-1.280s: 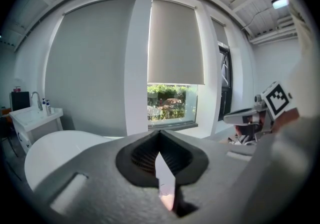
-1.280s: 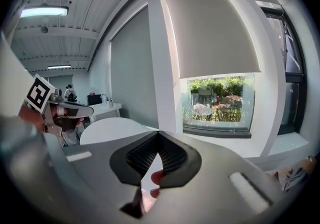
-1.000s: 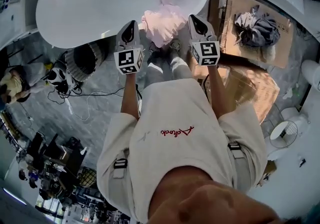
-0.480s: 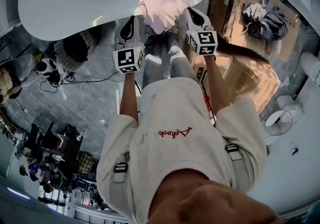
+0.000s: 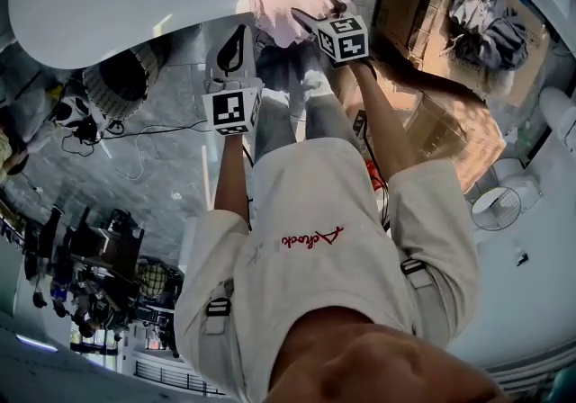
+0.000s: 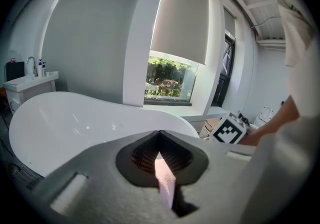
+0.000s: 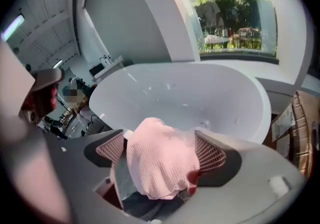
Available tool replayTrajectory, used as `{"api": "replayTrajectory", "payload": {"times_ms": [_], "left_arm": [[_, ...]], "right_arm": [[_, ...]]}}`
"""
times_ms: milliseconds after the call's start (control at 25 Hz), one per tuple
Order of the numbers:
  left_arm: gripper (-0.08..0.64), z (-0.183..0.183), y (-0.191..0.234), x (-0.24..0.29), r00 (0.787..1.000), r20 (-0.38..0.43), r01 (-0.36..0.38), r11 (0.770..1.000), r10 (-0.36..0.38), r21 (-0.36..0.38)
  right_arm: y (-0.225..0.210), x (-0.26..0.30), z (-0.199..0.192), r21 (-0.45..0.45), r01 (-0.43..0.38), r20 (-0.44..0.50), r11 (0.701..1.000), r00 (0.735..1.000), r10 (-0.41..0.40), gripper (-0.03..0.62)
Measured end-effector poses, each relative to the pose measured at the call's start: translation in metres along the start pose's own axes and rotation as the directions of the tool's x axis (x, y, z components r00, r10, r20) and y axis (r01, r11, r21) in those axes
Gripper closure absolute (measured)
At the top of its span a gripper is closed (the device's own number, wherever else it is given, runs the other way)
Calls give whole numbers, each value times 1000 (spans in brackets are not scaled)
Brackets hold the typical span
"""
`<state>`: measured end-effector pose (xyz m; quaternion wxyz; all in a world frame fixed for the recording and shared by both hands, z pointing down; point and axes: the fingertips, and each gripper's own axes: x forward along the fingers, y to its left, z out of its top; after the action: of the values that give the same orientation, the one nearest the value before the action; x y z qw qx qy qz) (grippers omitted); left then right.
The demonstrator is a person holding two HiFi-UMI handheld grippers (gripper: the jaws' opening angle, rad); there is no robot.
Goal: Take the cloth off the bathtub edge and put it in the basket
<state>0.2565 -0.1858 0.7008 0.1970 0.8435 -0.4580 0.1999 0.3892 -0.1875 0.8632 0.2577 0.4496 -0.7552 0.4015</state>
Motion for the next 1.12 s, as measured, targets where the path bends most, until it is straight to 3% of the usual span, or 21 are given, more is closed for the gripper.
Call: {"api": "replayTrajectory", "payload": {"times_ms": [80,160,400,600,720,960,1120], "left_arm": [[560,-5,2,-2,1000,-5,-6,1000,6,-6],[560,-8,7,-4,1000,-9,-17,1000,17,-12],[560,-19,26,-11,998,-25,-49,998,49,-25],[560,-20,38,-19,997,-15,-70,997,70,-31],[560,-15,43,-21,997,-2,-75,997,75,-30],[560,-3,48,-21,997,26,-76,997,77,-31],[560,-5,49,-21,997,16,-76,997,76,-29]], "right_arm": [[-1,27,-18,-23,-19,-102,1000,995,16,62],[-2,47,-32,-73,-32,-195,997,981,17,8],[2,92,-61,-110,-81,-374,991,927,34,-3],[5,108,-73,-77,-93,-427,993,903,52,-2],[-7,109,-79,-132,-66,-474,989,881,-5,24],[-1,106,-87,-181,-99,-516,979,856,-9,107],[5,103,-74,-286,-119,-494,951,869,-40,212]]}}
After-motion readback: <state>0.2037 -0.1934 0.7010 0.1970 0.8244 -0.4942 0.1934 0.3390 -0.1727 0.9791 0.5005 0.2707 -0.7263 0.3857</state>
